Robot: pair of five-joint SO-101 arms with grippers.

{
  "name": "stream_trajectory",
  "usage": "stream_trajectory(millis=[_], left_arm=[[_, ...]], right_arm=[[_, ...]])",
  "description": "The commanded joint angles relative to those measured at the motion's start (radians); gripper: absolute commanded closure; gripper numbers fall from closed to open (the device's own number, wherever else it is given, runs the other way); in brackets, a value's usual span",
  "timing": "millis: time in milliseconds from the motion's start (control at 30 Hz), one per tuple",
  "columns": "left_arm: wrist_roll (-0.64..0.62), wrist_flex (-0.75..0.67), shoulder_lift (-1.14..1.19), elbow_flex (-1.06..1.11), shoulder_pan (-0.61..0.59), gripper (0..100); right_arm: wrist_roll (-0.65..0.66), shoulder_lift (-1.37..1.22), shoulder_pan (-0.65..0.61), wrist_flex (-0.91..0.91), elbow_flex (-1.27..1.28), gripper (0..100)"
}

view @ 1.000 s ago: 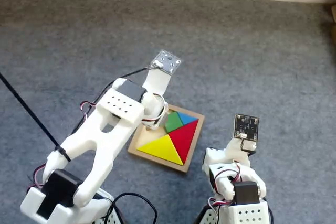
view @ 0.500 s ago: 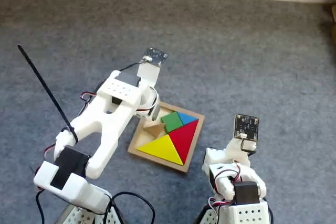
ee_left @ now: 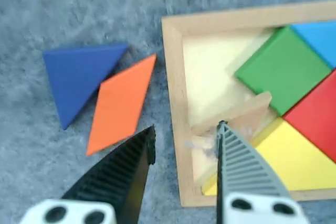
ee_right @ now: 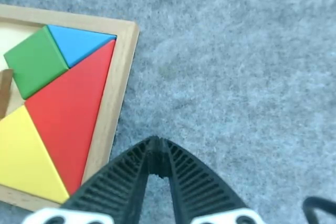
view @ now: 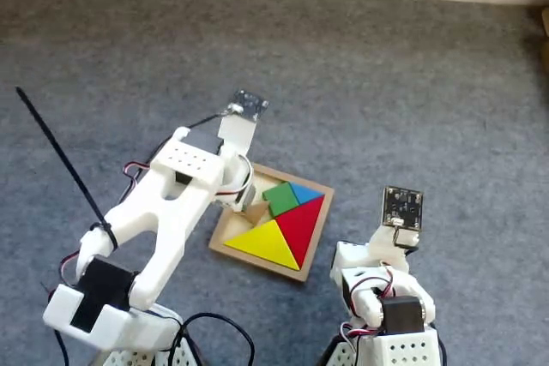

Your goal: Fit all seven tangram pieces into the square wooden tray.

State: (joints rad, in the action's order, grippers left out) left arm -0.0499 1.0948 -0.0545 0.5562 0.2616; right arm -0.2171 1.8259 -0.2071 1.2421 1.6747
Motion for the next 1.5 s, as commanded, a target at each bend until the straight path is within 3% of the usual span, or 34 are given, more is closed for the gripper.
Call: stream_trajectory(millis=[0,267,533,767,933,1467], left_arm=[[-0.005,-0.057,-0.047,0.042,0.015,81],[-0.008,-0.068,-0.064,0.076,0.012,81],[-0.008,-0.063,-0.223,0.062,-0.002,81],[-0.002,-0.13,-0.094,0.056,-0.062,81],[-0.006,-0.081,0.005,0.035,-0.015,81],[-0.008,-0.006,0.005,0.061,0.101,81]], right_arm=[[-0.009,0.021,-0.01,0.008,0.153,99.2],[-0.009,0.021,-0.01,0.008,0.153,99.2],[-0.009,0.021,-0.01,0.008,0.153,99.2],[-0.009,0.021,-0.01,0.008,0.153,99.2],[-0.009,0.021,-0.01,0.008,0.153,99.2],[-0.009,0.021,-0.01,0.008,0.153,99.2]])
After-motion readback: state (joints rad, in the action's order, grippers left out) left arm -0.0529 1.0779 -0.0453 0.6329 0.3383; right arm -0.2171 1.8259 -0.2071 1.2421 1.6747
